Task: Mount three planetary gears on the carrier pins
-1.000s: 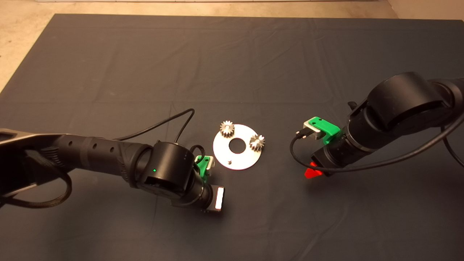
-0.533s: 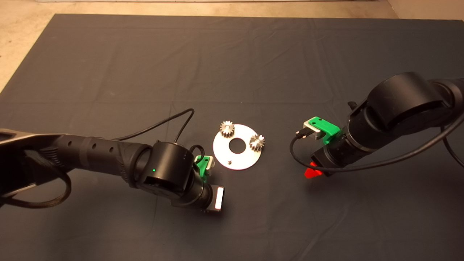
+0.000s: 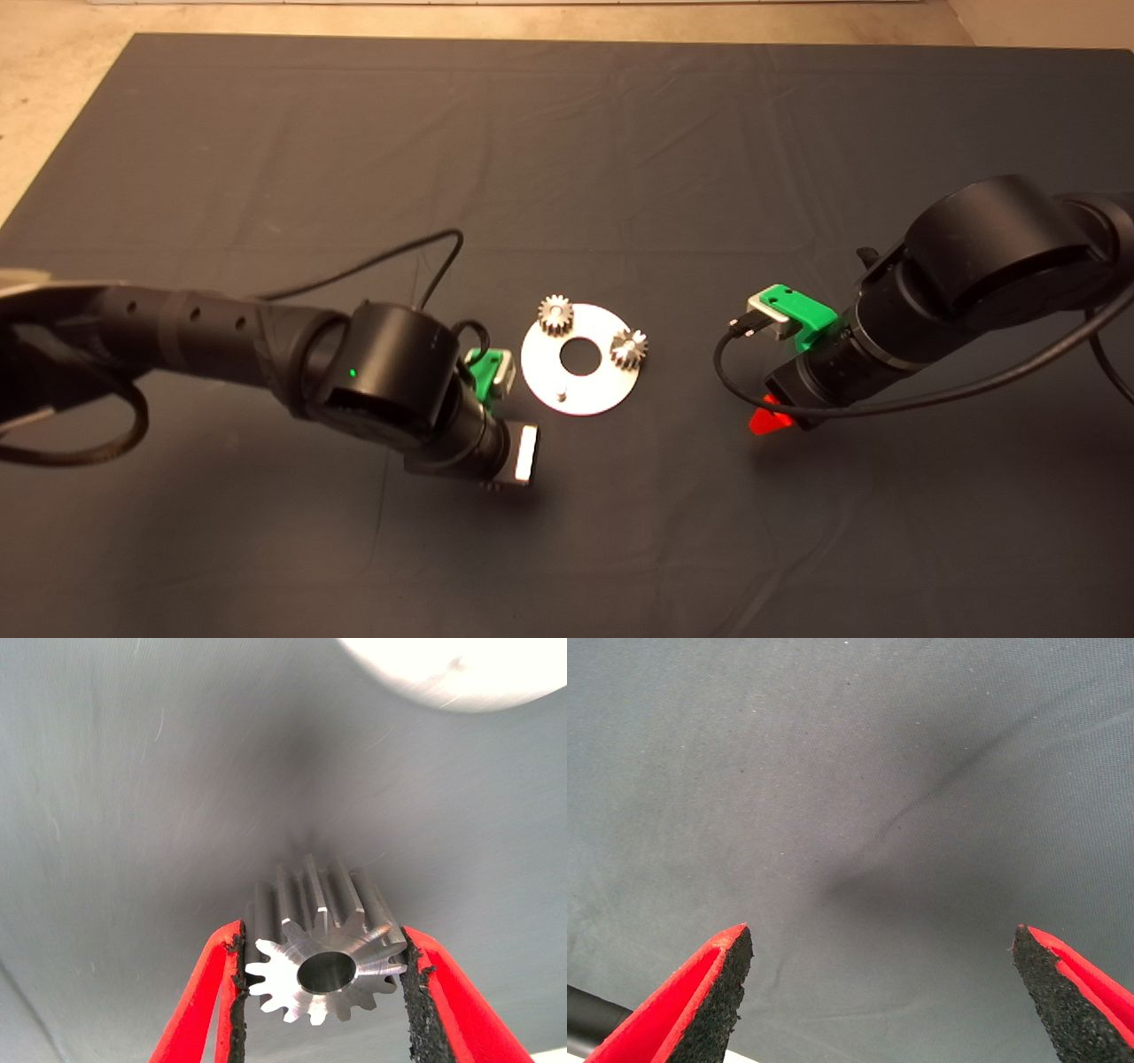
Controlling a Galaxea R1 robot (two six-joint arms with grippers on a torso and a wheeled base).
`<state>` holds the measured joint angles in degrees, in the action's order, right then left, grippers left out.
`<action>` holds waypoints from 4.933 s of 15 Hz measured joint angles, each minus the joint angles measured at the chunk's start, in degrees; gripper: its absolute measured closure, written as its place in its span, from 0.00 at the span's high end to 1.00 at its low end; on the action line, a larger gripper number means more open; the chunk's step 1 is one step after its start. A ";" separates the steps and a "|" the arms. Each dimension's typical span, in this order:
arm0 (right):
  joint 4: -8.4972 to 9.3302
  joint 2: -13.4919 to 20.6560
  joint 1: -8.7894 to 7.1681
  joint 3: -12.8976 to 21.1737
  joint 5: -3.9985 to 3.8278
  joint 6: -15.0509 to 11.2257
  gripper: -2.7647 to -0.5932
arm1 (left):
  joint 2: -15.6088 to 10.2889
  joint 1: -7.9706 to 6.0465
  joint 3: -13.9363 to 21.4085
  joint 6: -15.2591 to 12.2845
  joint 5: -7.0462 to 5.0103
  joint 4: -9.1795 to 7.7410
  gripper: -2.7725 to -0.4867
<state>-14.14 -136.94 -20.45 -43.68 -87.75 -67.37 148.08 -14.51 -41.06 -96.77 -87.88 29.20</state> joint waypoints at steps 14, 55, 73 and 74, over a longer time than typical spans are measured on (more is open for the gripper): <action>0.80 0.22 0.01 0.02 0.04 -1.99 0.73 | 8.64 -5.22 -7.29 9.51 0.40 -3.35 0.20; 1.77 -0.05 1.25 0.02 0.04 -3.85 0.73 | 12.26 -6.97 -18.48 30.89 0.40 -9.32 0.20; 1.77 -0.57 1.77 -0.23 -0.01 -4.33 0.73 | 10.76 -6.95 -21.26 29.82 0.40 -10.68 0.20; 1.77 -0.80 1.77 -0.26 0.01 -4.55 0.73 | 10.62 -6.95 -21.35 29.66 0.45 -10.85 0.20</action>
<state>-12.37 -137.74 -18.69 -43.93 -87.74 -71.91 158.71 -21.47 -62.40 -67.11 -87.43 18.35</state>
